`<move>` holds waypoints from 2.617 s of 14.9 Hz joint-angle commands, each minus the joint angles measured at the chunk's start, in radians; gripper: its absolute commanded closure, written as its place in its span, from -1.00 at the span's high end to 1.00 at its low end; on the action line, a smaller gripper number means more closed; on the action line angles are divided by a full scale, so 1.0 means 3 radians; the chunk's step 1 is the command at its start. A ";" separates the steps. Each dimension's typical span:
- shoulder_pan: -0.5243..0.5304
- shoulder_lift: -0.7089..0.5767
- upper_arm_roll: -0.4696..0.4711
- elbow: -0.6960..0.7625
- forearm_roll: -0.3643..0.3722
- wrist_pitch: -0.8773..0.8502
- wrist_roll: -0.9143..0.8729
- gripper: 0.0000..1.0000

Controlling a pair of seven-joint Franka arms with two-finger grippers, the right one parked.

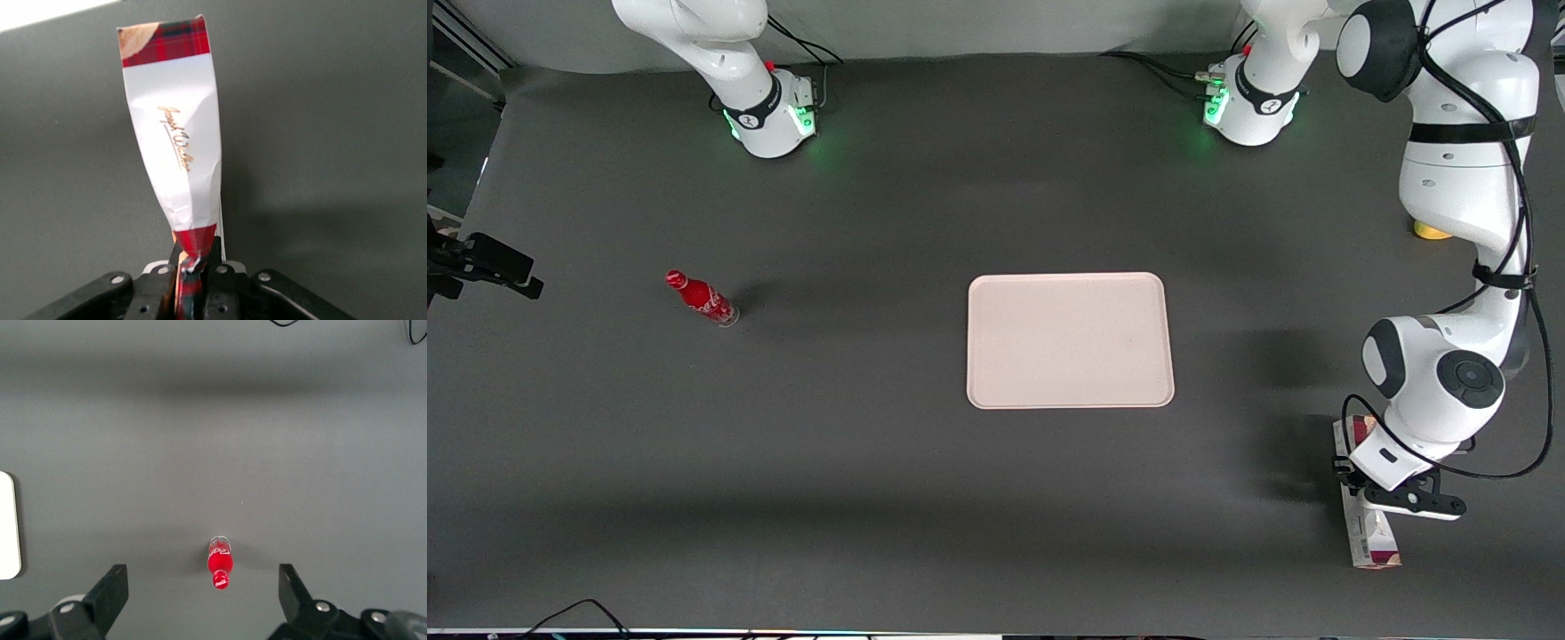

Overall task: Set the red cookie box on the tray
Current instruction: 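Lower the left gripper and close it on the cookie box's end, then lift the cookie box upright with the left gripper, then carry the upright cookie box over the white tray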

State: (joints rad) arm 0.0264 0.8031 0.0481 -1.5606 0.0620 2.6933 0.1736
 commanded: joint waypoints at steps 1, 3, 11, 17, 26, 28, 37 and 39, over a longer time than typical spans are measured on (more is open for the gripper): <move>-0.0108 -0.0364 0.0014 0.0027 -0.0033 -0.0385 0.0081 -1.00; -0.0225 -0.0712 0.0008 0.0083 -0.0043 -0.1028 0.0045 -1.00; -0.0431 -0.1776 -0.0094 0.0666 -0.0028 -0.3591 -0.0149 -1.00; -0.0517 -0.1961 -0.0170 0.0662 -0.0022 -0.4185 -0.0449 -1.00; -0.0599 -0.2636 -0.1044 -0.1412 -0.0114 -0.2569 -0.1774 -1.00; -0.0630 -0.2621 -0.1187 -0.1797 -0.0120 -0.2021 -0.1959 -1.00; -0.0845 -0.1967 -0.1285 -0.2202 0.0145 -0.0711 -0.2383 -1.00; -0.0840 -0.1763 -0.1275 -0.2202 0.0207 -0.0460 -0.2414 -1.00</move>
State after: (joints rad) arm -0.2166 0.2152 -0.3445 -2.2219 0.0786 2.4642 -0.5153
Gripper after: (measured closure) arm 0.850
